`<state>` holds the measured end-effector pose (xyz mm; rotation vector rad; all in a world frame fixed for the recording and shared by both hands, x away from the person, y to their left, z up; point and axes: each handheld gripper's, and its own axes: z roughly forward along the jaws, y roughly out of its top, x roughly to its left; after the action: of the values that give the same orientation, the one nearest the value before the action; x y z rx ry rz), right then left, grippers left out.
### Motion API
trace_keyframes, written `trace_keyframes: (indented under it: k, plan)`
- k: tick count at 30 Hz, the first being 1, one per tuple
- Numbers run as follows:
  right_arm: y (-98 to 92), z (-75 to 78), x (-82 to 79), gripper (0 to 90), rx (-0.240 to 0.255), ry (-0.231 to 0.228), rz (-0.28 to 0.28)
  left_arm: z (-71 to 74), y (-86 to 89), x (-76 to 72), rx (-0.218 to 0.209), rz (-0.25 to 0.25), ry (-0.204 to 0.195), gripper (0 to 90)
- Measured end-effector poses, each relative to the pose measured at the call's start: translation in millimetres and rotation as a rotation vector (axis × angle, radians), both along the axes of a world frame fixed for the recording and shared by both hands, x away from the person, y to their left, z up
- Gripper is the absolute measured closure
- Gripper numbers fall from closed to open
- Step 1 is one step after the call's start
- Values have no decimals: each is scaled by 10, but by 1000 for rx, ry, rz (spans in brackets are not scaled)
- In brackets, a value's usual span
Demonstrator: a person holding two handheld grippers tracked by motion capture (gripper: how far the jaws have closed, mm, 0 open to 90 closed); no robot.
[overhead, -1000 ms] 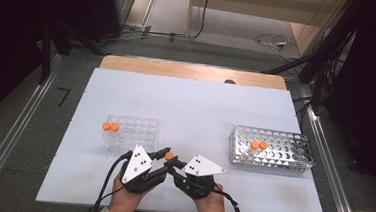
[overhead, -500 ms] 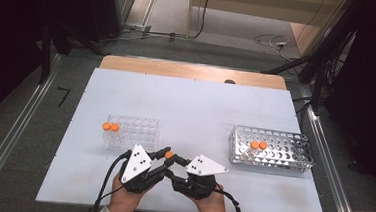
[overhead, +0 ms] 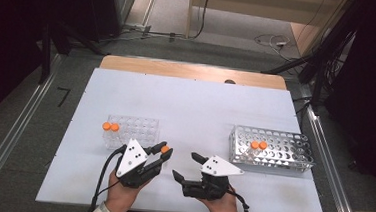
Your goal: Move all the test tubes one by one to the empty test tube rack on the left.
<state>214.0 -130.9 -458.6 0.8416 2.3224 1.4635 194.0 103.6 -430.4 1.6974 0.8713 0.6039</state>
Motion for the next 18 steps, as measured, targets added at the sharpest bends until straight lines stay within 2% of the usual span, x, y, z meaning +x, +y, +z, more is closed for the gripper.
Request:
trace_keyframes:
  k: [12,18]
  plan:
    - [-338,19,-147,213,-5,-15,-49,198,328,65,-32,84,-31,703]
    - [-403,-5,-165,219,-4,-6,-65,273,511,119,-39,153,-34,703]
